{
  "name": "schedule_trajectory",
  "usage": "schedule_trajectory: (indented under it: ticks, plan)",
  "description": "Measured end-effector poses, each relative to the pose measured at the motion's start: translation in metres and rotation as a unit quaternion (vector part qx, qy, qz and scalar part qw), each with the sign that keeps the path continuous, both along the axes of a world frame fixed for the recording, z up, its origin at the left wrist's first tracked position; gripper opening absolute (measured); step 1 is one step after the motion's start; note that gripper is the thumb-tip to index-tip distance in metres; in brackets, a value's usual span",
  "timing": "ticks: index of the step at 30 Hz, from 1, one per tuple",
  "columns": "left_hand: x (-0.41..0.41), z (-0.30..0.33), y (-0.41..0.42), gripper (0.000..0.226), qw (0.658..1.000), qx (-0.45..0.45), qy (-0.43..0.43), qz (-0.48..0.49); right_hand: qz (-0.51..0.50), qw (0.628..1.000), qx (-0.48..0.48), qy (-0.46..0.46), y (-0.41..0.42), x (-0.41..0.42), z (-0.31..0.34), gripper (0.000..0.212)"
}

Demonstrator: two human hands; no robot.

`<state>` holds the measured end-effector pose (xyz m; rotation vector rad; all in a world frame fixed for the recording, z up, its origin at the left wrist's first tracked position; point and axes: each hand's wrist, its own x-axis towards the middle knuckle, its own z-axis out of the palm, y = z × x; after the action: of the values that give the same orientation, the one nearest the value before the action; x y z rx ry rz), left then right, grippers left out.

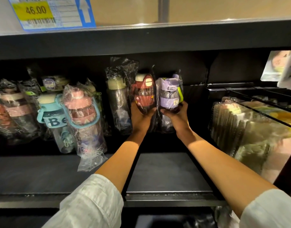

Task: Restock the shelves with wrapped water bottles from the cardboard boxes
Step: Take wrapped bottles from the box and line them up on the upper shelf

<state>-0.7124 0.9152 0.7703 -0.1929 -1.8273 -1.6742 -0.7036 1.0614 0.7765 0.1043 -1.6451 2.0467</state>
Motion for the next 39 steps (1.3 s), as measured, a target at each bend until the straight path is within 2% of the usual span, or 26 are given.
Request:
schedule_trajectory:
  ticks: [4,7,12,16,22,33,36,39]
  plan:
    - [-0.001,0.002,-0.002,0.088,1.0,-0.02,-0.003,0.001,-0.003,1.0,0.01,-0.002,0.001,0.0,-0.003,0.093]
    - [0.001,0.003,-0.005,0.101,1.0,-0.022,-0.002,-0.016,-0.007,1.0,0.019,0.003,0.0,0.006,-0.003,0.104]
    - [0.016,0.005,-0.004,0.098,0.997,-0.058,-0.045,0.01,-0.018,0.999,0.051,0.003,0.003,0.009,-0.004,0.095]
    - [0.021,0.001,-0.005,0.1,0.994,-0.085,-0.066,0.031,-0.027,0.995,0.092,-0.012,0.005,0.015,-0.002,0.103]
    - [0.024,-0.003,-0.008,0.09,0.987,-0.136,-0.066,0.057,-0.043,0.99,0.134,-0.032,0.006,0.014,0.004,0.095]
    - [0.037,0.008,-0.008,0.094,0.983,-0.128,-0.118,0.061,-0.057,0.975,0.209,-0.052,0.015,0.038,0.013,0.093]
    - [0.062,0.016,-0.007,0.09,0.978,-0.155,-0.124,0.064,-0.08,0.957,0.261,-0.096,0.015,0.051,0.018,0.085]
    - [0.091,0.023,-0.011,0.084,0.967,-0.194,-0.145,0.074,-0.112,0.906,0.384,-0.138,0.017,0.071,0.025,0.069]
